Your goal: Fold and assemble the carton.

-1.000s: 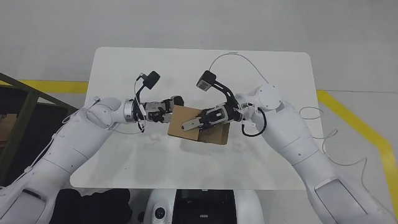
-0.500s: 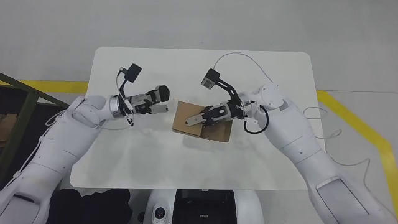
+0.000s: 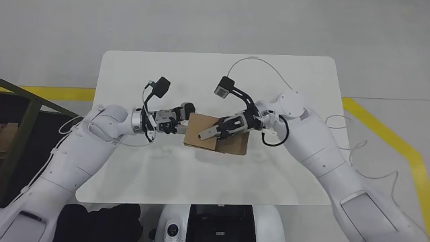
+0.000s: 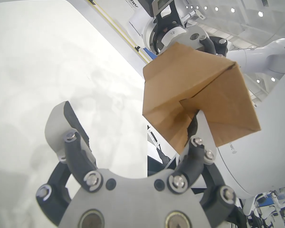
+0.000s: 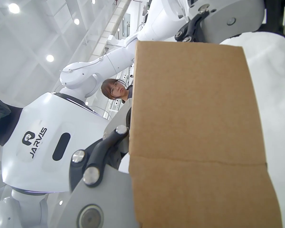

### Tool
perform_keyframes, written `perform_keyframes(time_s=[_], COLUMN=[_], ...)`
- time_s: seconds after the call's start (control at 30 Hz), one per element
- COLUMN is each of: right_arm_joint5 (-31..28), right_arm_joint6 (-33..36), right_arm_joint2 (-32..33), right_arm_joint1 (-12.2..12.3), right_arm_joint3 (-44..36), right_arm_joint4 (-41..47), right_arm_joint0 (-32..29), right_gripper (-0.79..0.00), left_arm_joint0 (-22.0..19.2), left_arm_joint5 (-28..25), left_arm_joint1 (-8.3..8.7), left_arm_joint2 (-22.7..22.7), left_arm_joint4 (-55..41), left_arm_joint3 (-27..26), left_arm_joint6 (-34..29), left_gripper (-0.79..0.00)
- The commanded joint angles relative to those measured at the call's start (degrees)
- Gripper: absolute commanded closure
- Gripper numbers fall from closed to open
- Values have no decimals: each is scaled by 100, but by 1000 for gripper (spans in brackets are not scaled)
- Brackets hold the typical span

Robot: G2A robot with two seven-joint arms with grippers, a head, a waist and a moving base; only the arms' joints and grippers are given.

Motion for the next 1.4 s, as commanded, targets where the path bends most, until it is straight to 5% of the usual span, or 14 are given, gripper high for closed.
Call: perform_keyframes(time_s=[0.0, 0.4, 0.67, 0.93, 1.37], right_arm_joint5=[10, -26, 153, 174, 143], right_arm_joint6=[-4, 13, 82, 390, 390], right_arm_joint2=[-16, -23, 70, -232, -1197], right_arm_joint1=[-6, -23, 31, 42, 291], right_arm_joint3=[-8, 54, 255, 118, 840], right_arm_joint4=[-4, 20, -144, 86, 194], right_arm_joint0=[3, 35, 33, 121, 893], right_gripper=[0, 0, 0, 0, 0], left_arm_joint0=[-33, -73, 111, 402, 1101], left_arm_joint5=[2, -107, -329, -416, -416], left_arm_joint1=[-17, -48, 44, 75, 85], left_arm_joint2=[22, -36, -515, -900, -1799], left_arm_joint4=[9, 1, 61, 618, 3393], left_arm_joint3=[-2, 111, 434, -98, -818], left_arm_joint6=[9, 31, 352, 822, 3255], left_gripper=[-785, -785, -785, -785, -785])
